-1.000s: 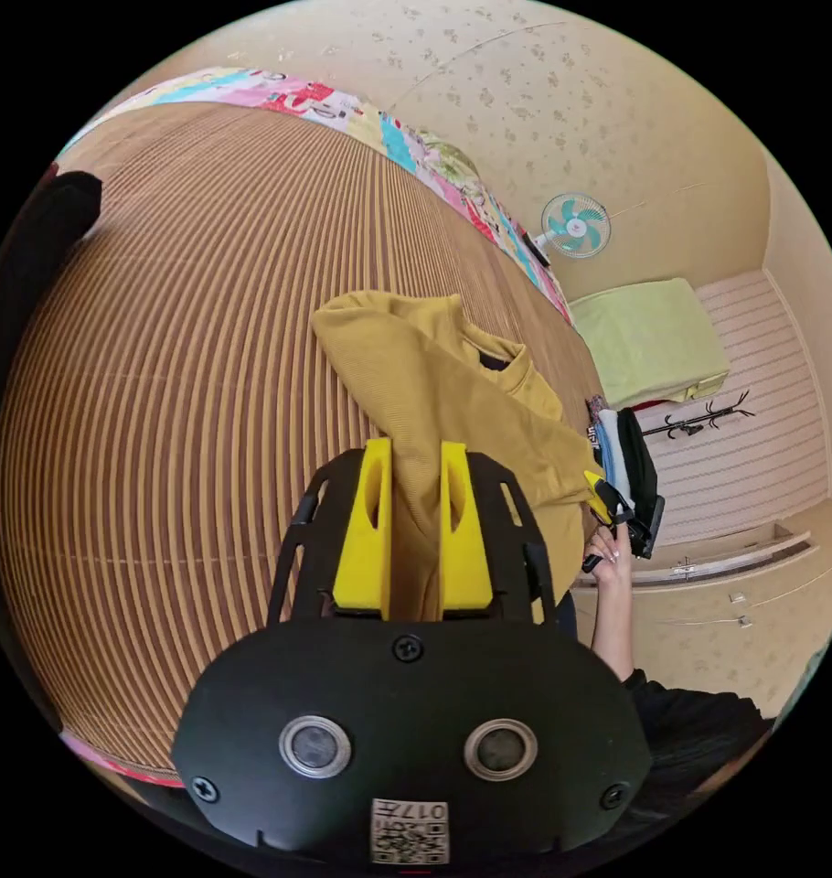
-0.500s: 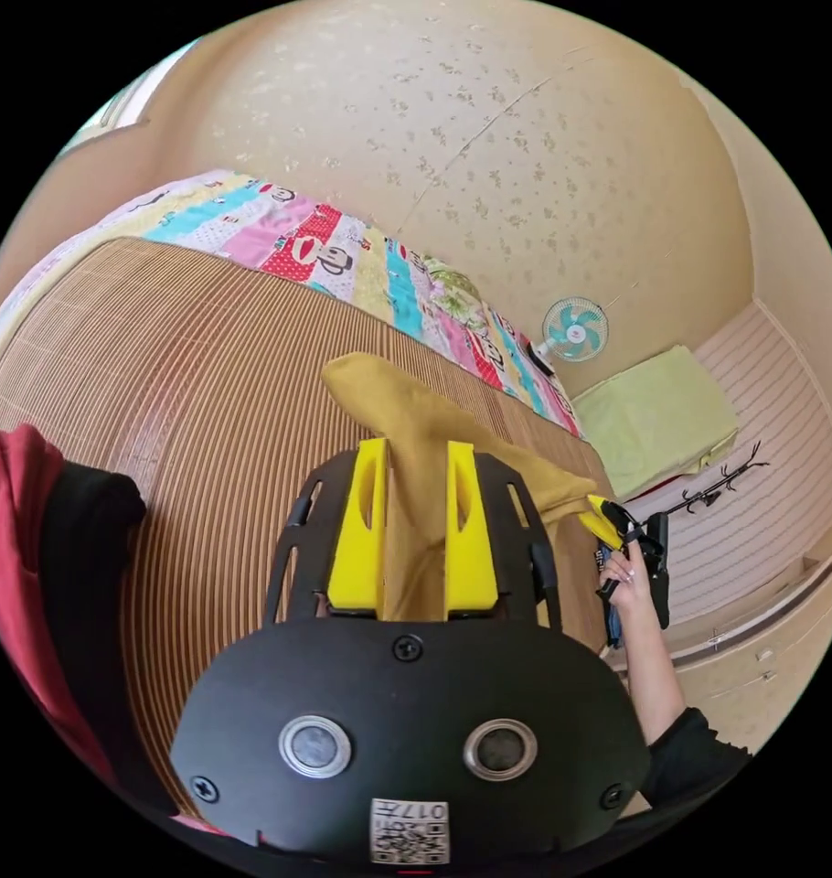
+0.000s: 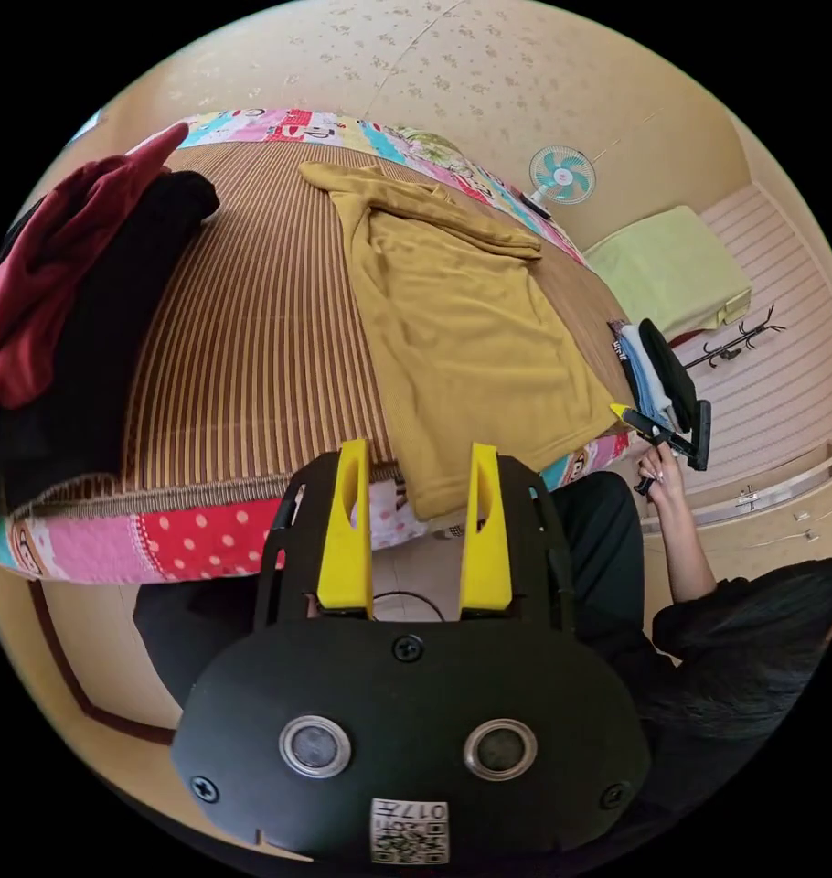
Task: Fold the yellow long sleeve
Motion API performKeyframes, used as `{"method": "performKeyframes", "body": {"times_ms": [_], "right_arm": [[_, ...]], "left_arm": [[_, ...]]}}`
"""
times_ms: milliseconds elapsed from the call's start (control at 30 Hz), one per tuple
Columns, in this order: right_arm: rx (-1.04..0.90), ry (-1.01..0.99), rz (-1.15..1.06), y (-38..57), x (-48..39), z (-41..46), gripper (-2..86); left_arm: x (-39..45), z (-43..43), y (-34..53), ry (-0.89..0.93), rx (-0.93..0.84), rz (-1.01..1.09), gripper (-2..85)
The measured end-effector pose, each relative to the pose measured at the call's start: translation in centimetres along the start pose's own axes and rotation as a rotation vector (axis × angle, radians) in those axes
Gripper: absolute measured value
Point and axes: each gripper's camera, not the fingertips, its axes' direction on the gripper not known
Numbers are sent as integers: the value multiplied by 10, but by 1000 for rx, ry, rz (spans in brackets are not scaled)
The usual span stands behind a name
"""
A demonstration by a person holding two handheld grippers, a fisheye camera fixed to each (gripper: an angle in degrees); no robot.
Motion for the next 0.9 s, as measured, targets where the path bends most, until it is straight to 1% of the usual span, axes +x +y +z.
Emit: {"method": "performKeyframes", "body": {"times_ms": [33,100,133,167,200,267,300,333,367,400,467,567,633,667,733,800,833,867,900], "right_arm": [[-12,-14,23,5,-3,-1,56],[-18,-87,47,8,-5,-6,43],[7,-131,57,10,-7,-16,39],[28,-159,59,12,-8,-24,36],[76,-227,59,16,-9,-45,34],[134,-347,46,26,-10,-80,31],[162,-441,33,35,-10,-105,29],[202,-542,22,46,-10,-132,28],[225,-587,21,52,-10,-146,27],[274,-650,25,65,-11,-173,26],[336,-673,13,77,-19,-208,26],[388,-591,-33,59,-46,-243,27],[373,-426,-75,5,-70,-243,30],[368,-393,-63,-13,-74,-239,32],[371,-339,-11,-91,-78,-217,42],[388,-286,1,-148,-80,-194,56],[401,-226,46,-178,-81,-177,67],[399,-197,66,-188,-83,-169,72],[377,-157,68,-203,-94,-155,79]], "left_arm": [[5,-3,12,-28,22,-19,120],[6,-5,21,-66,31,-50,63],[3,-7,24,-7,31,-39,38],[-4,-15,26,76,38,-35,31],[-8,-21,27,117,45,-43,29],[-26,-60,40,333,103,-27,23],[-30,-70,45,389,114,-20,23],[-37,-91,55,489,136,-6,22],[-43,-113,67,569,173,1,22],[-46,-124,73,601,197,-1,23],[-55,-158,91,712,306,-28,26],[-60,-173,79,817,408,-96,30],[-60,-169,51,825,428,-162,33],[-59,-165,24,811,445,-186,34],[-62,-155,-22,774,496,-220,37],[-67,-144,-68,676,553,-245,48],[-70,-136,-94,569,587,-270,62],[-71,-129,-109,448,630,-298,75],[-69,-126,-114,400,643,-304,82]]}}
